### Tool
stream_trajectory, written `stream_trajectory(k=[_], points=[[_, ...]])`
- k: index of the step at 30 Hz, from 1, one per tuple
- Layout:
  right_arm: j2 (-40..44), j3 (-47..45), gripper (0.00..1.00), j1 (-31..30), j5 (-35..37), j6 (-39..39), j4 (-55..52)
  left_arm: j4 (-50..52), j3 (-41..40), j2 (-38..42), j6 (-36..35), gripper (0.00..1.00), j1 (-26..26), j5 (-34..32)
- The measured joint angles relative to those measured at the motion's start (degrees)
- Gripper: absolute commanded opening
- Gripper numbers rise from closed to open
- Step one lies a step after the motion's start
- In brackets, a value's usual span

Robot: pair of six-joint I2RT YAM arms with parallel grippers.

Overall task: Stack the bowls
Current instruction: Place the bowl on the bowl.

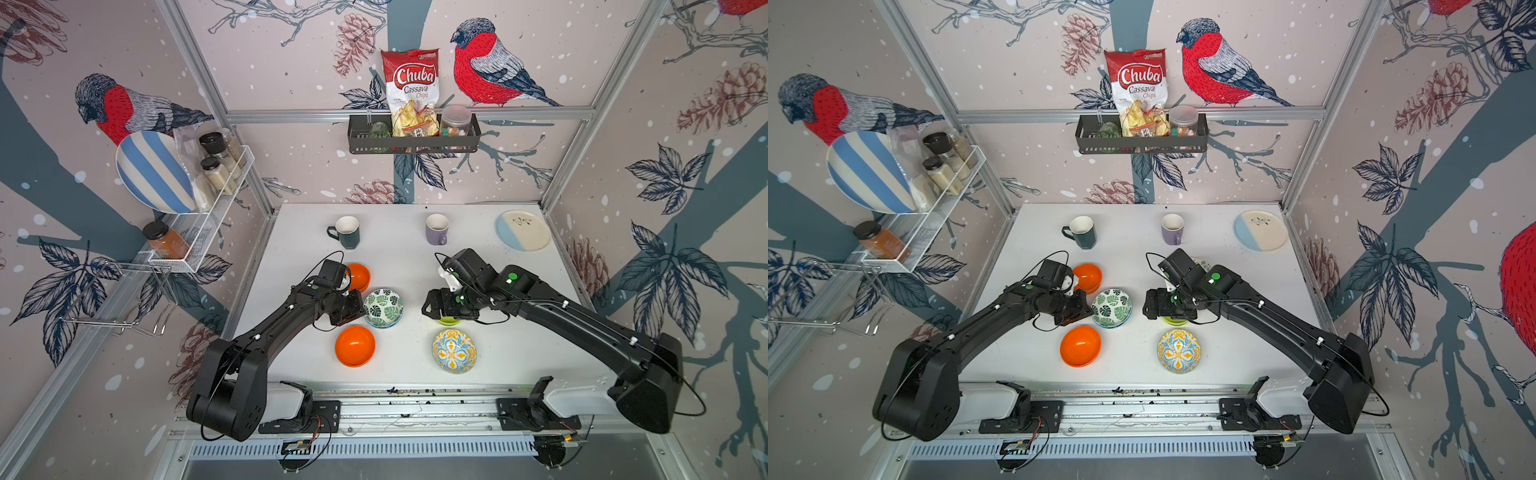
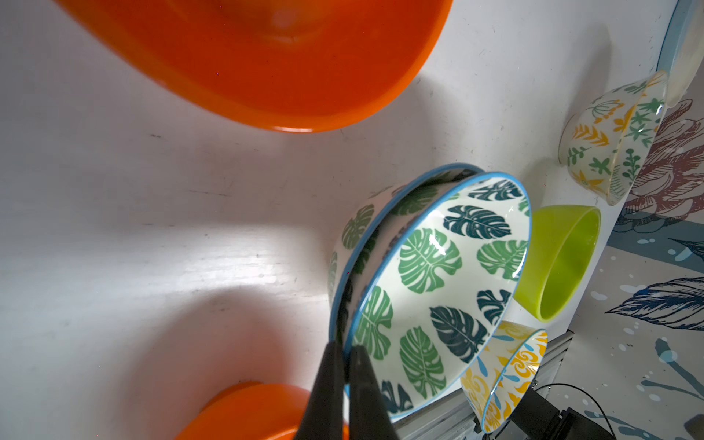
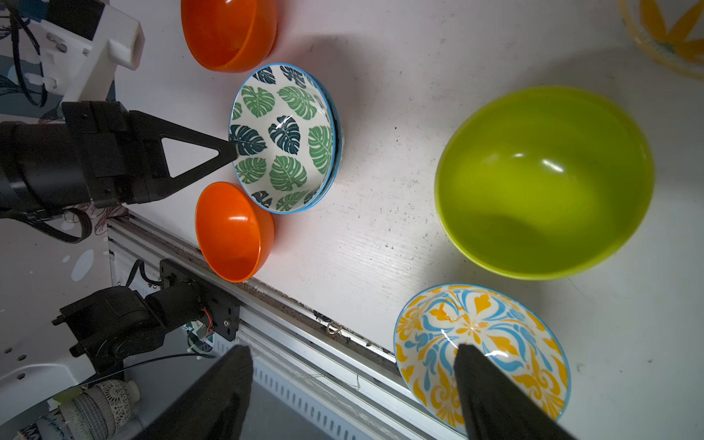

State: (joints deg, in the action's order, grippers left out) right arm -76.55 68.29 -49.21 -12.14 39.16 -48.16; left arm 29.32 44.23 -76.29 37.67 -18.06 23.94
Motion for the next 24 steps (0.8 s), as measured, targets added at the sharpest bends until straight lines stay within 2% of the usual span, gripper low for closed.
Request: stream_trajectory(k=[9, 15, 24], points=[[-0.5, 0.1, 0.85, 0.0, 0.0, 0.0, 0.1, 1.9, 0.9, 0.4, -0.2, 0.24, 0.2, -0.2], [-0.5, 0.2, 0.85, 0.0, 0.0, 0.0, 0.1, 4.1, 4.8, -0.9, -0.7, 0.29, 0.7, -0.7], [-0.5, 0.3, 0.85, 0.0, 0.0, 0.0, 0.1, 4.6, 9.6, -4.9, -2.0, 0.3, 0.7, -1.7]])
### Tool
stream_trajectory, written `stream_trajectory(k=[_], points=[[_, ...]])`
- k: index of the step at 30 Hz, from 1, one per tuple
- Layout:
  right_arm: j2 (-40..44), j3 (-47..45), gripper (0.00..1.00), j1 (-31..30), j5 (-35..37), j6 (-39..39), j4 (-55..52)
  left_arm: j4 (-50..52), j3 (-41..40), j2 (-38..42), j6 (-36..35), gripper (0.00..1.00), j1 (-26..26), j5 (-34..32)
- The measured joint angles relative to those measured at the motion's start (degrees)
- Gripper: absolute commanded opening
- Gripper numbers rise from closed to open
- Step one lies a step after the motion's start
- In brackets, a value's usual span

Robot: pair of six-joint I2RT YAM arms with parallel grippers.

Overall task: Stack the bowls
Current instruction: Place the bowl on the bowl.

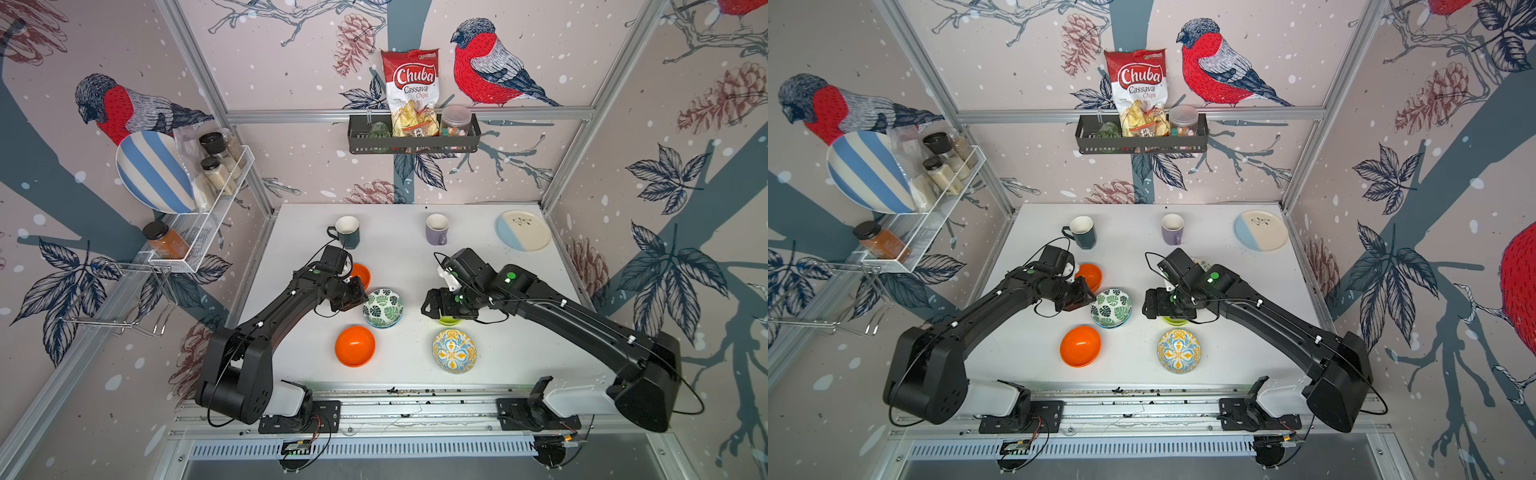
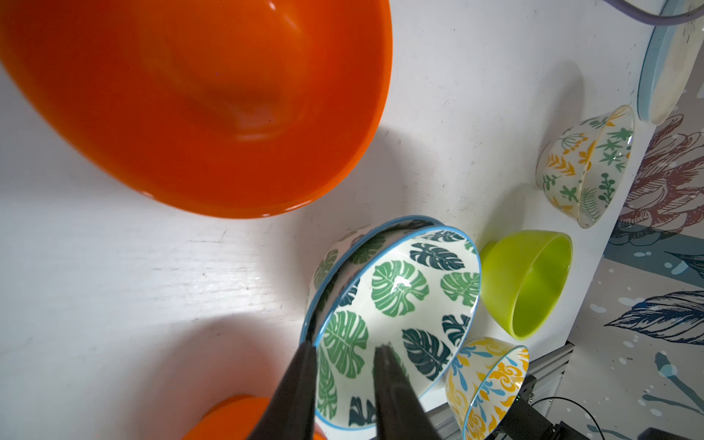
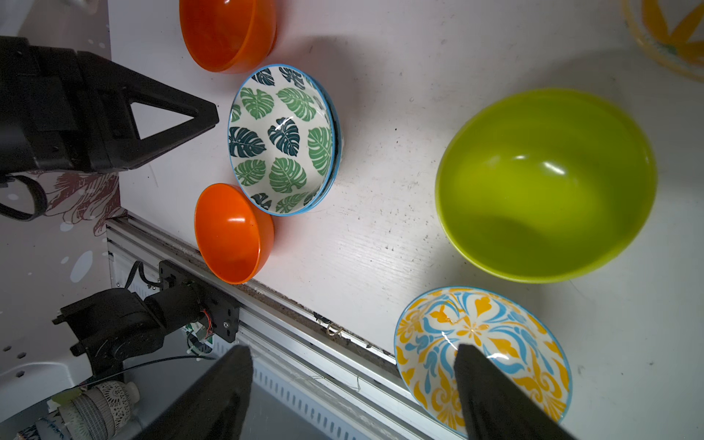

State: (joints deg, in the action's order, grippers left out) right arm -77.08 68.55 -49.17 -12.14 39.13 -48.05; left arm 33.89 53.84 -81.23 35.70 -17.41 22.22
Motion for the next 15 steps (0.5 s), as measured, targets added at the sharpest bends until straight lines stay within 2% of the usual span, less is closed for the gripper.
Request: stream_trajectory(k=[9, 11, 15], points=[[0.2, 0.0, 0.85, 0.2, 0.0, 0.0, 0.0, 1.4, 0.6, -0.7, -0.8, 0.31, 0.0, -1.5], [0.5, -0.4, 0.85, 1.0, 0.0, -0.2, 0.0, 1.9, 0.3, 1.4, -0.9, 0.34, 0.0, -2.2], [2.2, -2.2, 0.83, 4.6, 0.3, -0.2, 0.0, 2.6, -2.1, 10.2, -1.2, 0.46, 0.0, -3.0]])
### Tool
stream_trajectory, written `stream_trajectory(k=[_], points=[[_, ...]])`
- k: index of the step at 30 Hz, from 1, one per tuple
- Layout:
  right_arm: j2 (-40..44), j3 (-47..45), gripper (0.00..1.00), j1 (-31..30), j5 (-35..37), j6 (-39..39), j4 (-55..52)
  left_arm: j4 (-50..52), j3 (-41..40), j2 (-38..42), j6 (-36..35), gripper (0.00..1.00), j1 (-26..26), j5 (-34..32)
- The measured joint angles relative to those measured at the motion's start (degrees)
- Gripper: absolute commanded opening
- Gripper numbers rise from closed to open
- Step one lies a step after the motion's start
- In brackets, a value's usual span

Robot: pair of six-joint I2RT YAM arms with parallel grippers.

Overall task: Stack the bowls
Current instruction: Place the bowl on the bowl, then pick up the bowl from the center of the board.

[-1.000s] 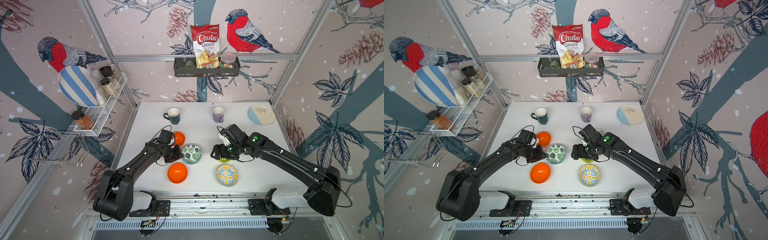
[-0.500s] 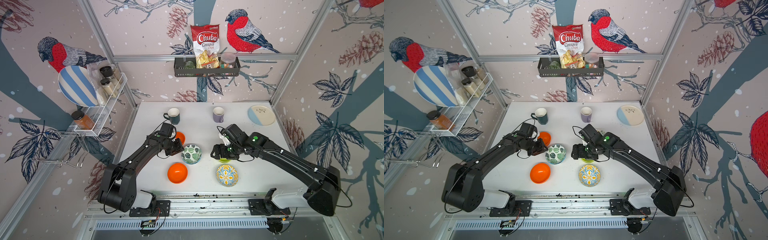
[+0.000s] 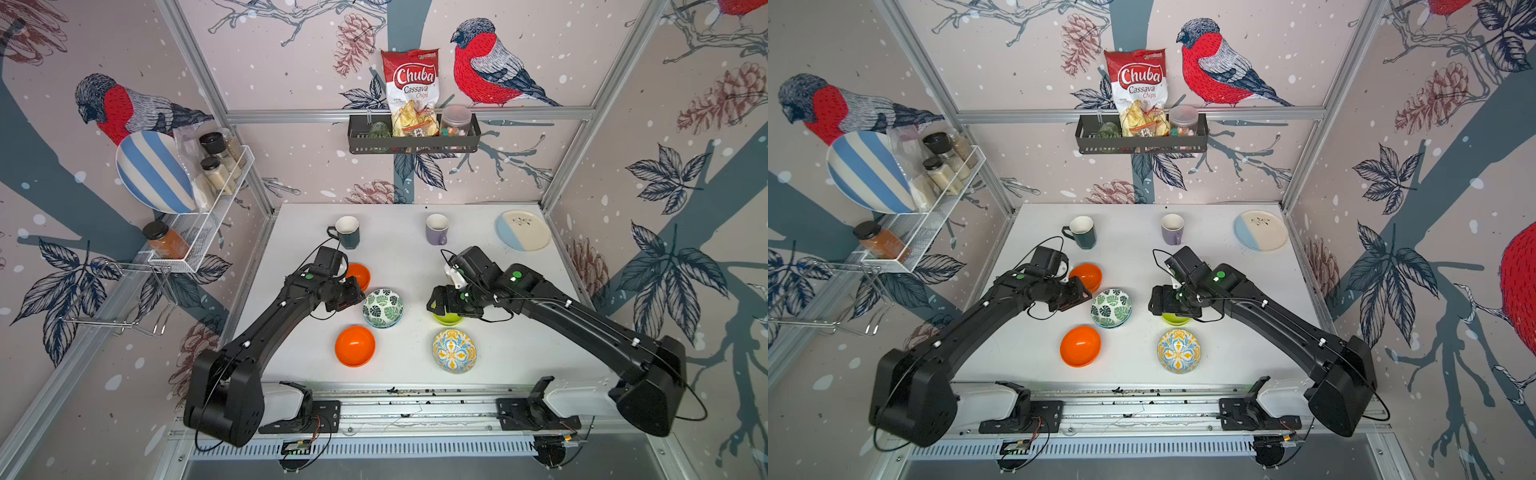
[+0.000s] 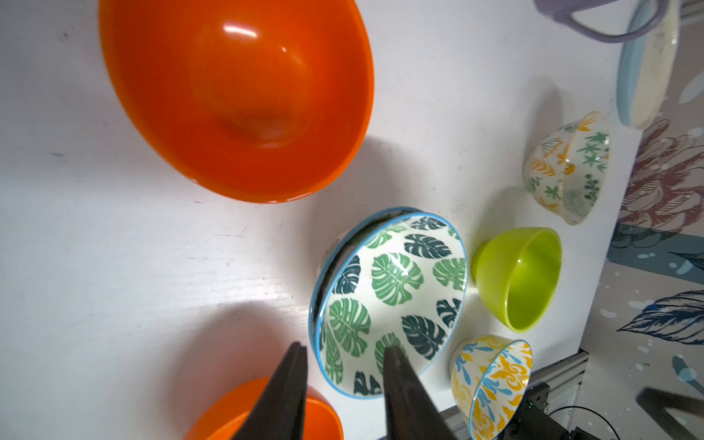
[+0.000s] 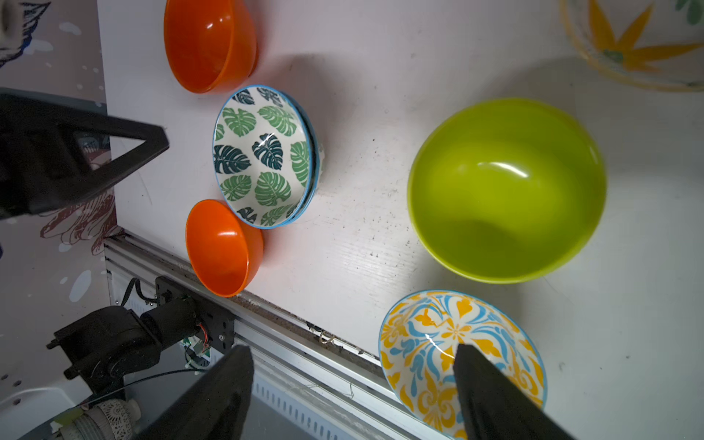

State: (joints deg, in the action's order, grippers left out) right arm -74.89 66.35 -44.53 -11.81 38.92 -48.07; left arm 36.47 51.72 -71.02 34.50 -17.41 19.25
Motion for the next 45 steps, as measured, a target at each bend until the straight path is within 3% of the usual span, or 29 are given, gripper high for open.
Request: stream_trajectory(k=[9, 15, 27, 38, 45], points=[[5.3, -4.7, 0.74, 9.7, 3.7, -1.7, -0.9, 6.6, -6.7, 17.5, 1.6, 0.51, 0.0, -1.5], [7.9, -12.6, 0.66, 9.9, 3.8, -2.7, -1.5, 10.5, -7.6, 23.2, 3.1, 0.52, 0.0, -2.4], [8.0, -20.5, 0.44, 3.6, 4.3, -1.2, 0.2, 10.6, -8.4, 23.5, 4.1, 0.53, 0.0, -2.7], [7.0, -23.3, 0.4, 2.0, 6.0, 0.1, 1.6, 10.4, -8.5, 22.9, 4.0, 0.54, 0.0, -2.5], [7.1, -24.9, 0.29, 1.6, 6.2, 0.5, 2.6, 10.4, -8.7, 22.6, 4.0, 0.54, 0.0, -2.3]])
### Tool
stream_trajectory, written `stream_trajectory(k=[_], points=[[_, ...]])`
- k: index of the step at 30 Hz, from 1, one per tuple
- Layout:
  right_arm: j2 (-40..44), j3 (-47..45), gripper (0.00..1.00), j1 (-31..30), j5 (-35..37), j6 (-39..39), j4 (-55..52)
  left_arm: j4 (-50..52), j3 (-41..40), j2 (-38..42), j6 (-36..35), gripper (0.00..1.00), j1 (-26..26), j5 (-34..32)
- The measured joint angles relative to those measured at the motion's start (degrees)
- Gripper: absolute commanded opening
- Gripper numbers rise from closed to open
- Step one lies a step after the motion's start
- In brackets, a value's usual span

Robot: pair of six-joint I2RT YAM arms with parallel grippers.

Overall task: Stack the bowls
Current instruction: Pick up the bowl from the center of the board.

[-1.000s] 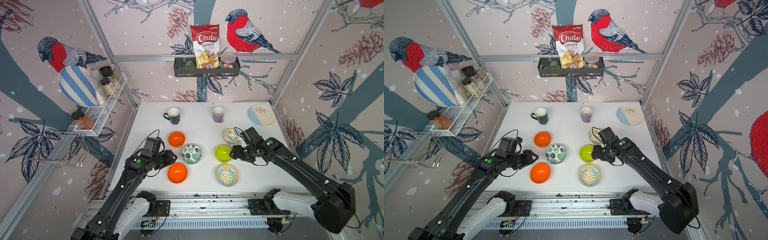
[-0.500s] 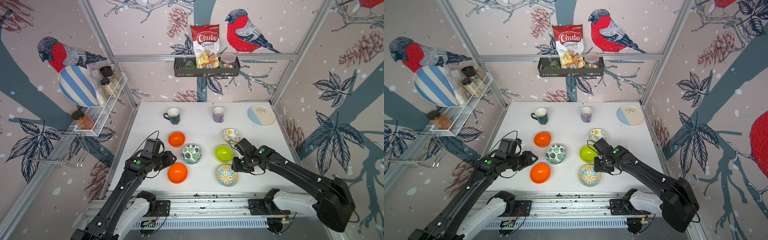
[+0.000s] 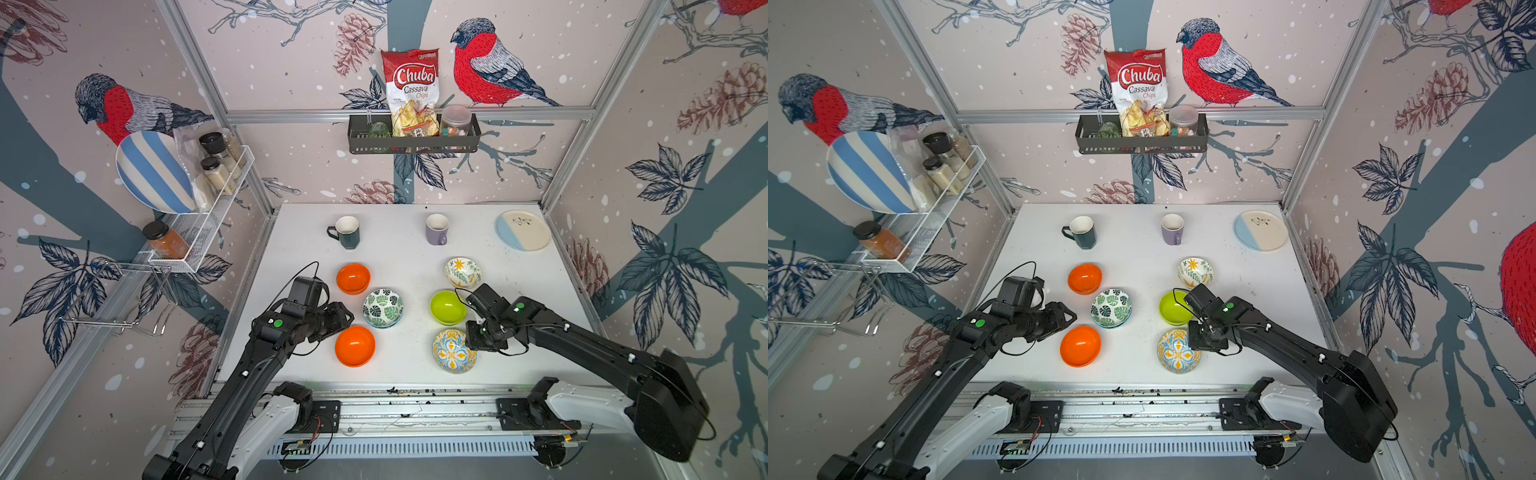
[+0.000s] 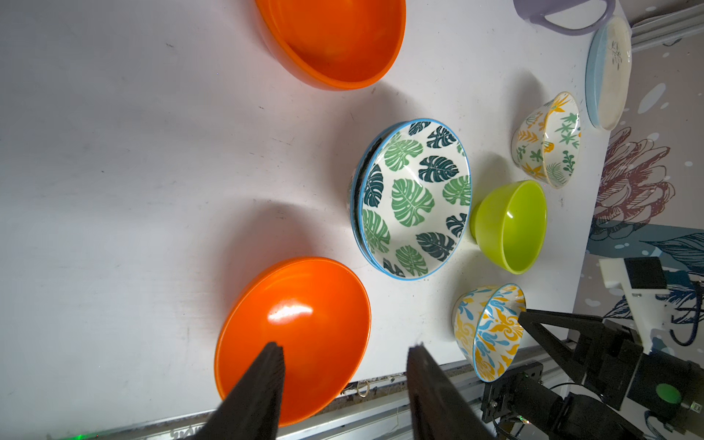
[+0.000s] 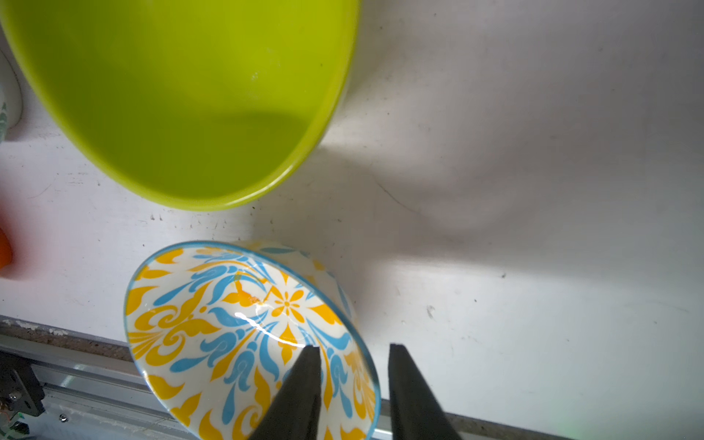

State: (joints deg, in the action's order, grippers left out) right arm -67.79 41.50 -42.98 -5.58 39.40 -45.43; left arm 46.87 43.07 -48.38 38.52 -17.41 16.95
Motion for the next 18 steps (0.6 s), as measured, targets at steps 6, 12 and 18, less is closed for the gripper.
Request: stream_trajectory(k=[6, 12, 18], points=[[-0.4, -1.2, 0.28, -0.3, 0.0, 0.2, 0.9, 0.0, -0.2, 0.6, 0.0, 0.55, 0.0, 0.7], [-0.4, -2.2, 0.25, -0.4, -0.1, 1.0, 2.1, 0.0, -0.3, 0.7, 0.0, 0.55, 0.0, 1.0], [-0.2, -2.9, 0.2, -0.5, -0.6, 1.0, 2.8, 0.0, -0.3, 0.7, 0.0, 0.55, 0.0, 1.1]])
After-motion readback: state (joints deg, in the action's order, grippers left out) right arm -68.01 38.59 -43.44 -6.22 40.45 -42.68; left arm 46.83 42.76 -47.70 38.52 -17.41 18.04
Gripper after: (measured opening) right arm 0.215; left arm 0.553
